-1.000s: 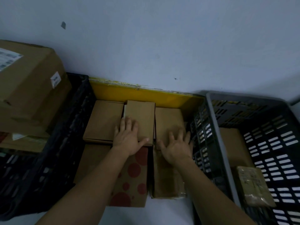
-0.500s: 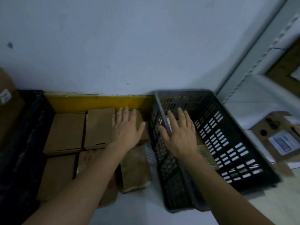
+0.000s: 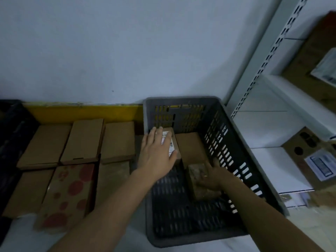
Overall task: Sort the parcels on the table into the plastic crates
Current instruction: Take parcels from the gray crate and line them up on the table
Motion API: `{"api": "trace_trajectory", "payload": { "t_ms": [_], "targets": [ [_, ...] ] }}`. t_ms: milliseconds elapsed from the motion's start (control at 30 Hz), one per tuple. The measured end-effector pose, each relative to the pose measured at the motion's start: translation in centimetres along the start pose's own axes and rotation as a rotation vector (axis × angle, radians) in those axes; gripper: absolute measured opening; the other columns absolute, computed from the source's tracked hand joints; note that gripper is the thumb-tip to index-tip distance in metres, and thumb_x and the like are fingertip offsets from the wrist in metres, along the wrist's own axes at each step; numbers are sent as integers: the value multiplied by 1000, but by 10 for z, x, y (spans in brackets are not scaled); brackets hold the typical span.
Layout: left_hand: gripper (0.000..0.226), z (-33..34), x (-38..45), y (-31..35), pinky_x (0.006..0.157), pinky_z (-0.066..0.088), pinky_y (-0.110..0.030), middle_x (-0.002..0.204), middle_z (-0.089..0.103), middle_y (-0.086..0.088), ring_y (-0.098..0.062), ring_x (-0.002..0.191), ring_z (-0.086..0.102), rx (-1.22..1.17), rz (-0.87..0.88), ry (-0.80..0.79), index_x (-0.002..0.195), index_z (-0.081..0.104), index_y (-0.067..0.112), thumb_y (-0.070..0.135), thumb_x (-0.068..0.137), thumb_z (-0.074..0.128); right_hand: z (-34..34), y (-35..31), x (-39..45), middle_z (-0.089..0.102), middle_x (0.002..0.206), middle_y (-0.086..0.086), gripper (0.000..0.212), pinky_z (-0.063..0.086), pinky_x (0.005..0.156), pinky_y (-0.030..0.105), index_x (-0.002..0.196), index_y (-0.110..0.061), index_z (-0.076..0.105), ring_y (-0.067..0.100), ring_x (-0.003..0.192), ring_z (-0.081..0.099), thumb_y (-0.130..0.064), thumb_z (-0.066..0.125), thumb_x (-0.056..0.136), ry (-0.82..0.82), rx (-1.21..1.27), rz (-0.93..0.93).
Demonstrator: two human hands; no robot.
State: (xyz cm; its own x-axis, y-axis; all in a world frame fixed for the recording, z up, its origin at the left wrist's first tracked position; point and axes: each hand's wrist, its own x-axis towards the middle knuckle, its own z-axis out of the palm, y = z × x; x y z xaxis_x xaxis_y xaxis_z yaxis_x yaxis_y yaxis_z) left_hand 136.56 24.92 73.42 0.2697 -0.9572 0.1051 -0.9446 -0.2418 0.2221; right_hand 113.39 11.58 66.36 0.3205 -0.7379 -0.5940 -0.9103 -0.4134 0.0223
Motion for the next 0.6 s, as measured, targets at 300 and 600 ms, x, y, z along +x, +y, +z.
{"api": "trace_trajectory", "payload": {
  "t_ms": [300,600],
  "targets": [
    [71,9,-4,12,131,19,-52,170,32,-15,-37,158,25,98,-110,7,165,32,17,54,106,45,16,-41,45,11,175,23,111,39,118,66,171,-15,4,49,159,16,-72,61,95,-68,-150,-55],
    [64,11,4,26,121,39,-46,158,48,-9,-31,149,39,-56,-79,46,157,44,15,51,104,51,-57,-42,9,19,173,19,109,48,114,48,169,-22,19,39,150,41,-73,70,87,7,90,-75]
  ]
}}
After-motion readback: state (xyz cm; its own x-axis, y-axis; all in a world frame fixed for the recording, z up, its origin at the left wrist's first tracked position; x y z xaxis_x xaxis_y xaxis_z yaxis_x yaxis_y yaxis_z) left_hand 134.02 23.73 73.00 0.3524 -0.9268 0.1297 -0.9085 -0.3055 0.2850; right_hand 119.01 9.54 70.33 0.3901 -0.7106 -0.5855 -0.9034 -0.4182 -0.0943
